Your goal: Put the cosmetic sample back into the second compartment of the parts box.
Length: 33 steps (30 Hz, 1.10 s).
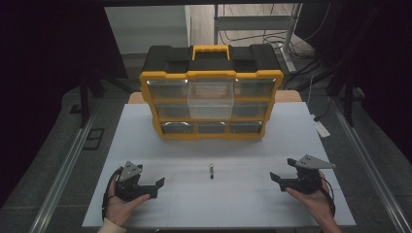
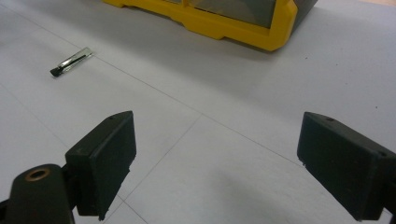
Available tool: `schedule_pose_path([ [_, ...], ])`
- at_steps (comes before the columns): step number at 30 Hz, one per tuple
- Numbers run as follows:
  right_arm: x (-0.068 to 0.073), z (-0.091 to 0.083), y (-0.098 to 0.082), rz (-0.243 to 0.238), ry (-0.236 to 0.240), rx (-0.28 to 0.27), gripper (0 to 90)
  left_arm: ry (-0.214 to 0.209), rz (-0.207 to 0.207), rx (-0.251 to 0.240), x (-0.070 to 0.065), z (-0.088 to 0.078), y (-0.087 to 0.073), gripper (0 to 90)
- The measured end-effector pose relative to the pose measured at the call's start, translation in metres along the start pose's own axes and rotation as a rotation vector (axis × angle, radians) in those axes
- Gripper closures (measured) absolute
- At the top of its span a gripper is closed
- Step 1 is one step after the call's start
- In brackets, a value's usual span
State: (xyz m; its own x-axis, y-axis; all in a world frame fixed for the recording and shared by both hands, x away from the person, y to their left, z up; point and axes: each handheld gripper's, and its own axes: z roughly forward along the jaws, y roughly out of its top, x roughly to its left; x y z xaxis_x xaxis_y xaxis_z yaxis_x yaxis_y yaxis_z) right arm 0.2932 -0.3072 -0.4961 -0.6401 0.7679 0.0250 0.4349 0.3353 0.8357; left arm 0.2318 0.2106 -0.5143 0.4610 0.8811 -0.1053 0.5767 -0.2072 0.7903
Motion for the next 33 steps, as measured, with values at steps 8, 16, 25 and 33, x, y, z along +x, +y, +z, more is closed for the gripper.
schedule_pose_path([
  [8,-0.003,0.001,-0.001,0.007,0.018,0.005,13.0,0.005,0.012,-0.003,-0.001,0.005,0.002,4.0],
  [16,0.001,0.002,-0.001,-0.003,0.031,0.016,13.3,0.006,0.042,-0.013,-0.002,0.002,-0.001,4.1],
  [25,0.006,0.005,0.003,-0.021,0.047,0.026,13.9,-0.002,0.069,-0.010,-0.004,0.005,-0.001,4.5],
  [33,0.004,0.005,0.002,-0.019,0.052,0.035,15.0,0.007,0.077,-0.010,-0.005,0.006,0.001,4.8],
])
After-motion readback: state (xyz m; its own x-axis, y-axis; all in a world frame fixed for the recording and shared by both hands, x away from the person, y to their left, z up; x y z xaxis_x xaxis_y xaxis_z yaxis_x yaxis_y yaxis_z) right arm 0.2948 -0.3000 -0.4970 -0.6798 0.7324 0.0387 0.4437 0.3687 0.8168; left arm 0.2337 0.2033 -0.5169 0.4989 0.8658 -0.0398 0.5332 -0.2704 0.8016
